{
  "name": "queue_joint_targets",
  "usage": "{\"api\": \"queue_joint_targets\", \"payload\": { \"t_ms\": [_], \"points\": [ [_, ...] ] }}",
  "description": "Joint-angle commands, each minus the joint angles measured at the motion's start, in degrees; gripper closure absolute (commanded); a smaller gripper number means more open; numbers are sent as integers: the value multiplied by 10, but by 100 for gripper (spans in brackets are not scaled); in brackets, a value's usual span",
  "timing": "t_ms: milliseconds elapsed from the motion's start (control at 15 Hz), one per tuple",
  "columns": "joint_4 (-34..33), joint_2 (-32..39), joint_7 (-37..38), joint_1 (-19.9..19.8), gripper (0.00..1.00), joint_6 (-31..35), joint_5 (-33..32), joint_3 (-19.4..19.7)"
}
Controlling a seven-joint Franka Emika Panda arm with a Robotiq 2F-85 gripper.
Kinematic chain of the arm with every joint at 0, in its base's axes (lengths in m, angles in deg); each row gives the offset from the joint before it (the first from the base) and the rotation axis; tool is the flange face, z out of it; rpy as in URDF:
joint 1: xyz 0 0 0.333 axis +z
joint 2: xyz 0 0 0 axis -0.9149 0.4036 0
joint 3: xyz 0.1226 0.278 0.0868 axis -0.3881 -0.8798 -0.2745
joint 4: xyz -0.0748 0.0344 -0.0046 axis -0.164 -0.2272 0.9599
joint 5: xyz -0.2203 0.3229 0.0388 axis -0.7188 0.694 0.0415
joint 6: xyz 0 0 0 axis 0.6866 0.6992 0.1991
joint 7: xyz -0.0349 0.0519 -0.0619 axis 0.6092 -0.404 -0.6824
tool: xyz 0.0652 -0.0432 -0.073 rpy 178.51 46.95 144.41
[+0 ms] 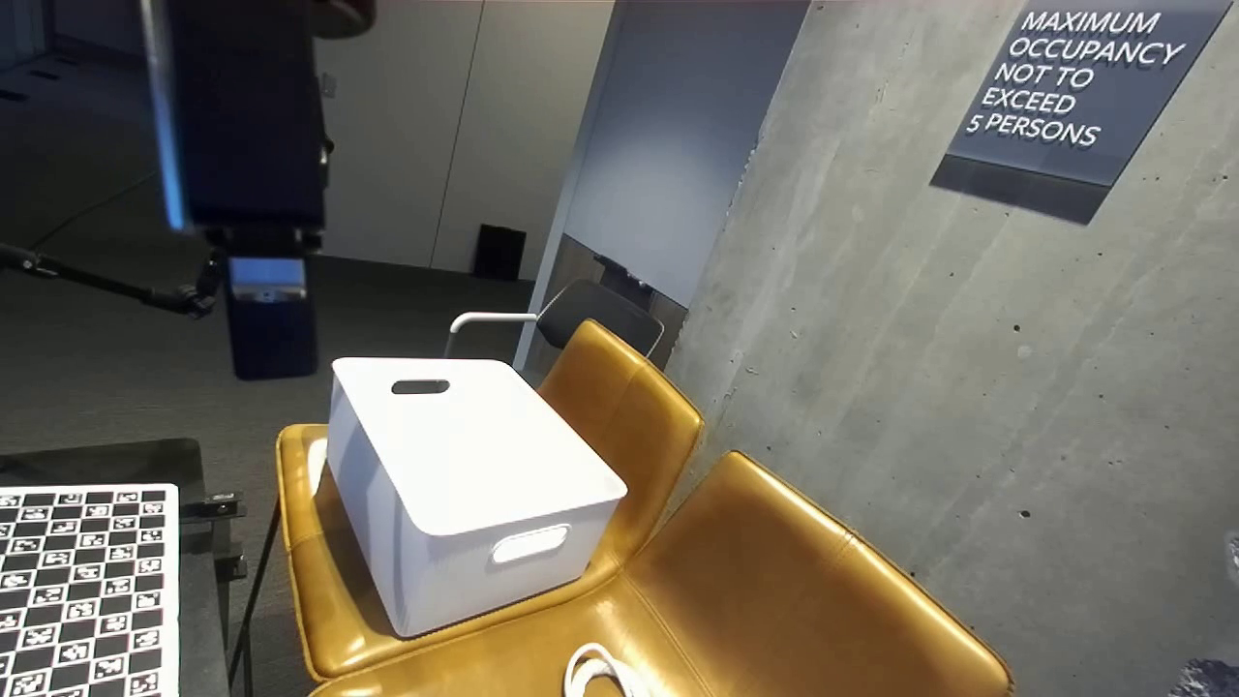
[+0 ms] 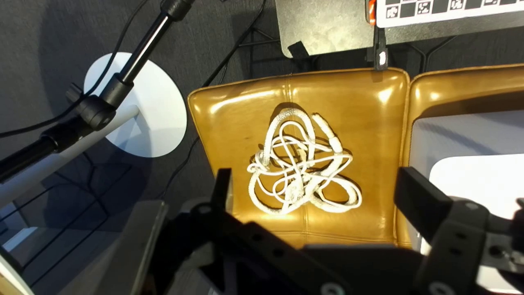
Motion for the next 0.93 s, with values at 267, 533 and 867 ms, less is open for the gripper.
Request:
{"api": "queue_joint_targets", "payload": {
  "t_ms": [267, 533, 867],
  "points": [
    [1, 145, 9, -40, 0, 258, -66, 56],
    [-35, 271, -24, -36, 0, 366, -14, 98],
    [-103, 420, -79, -9, 0, 406, 113, 109]
  ]
}}
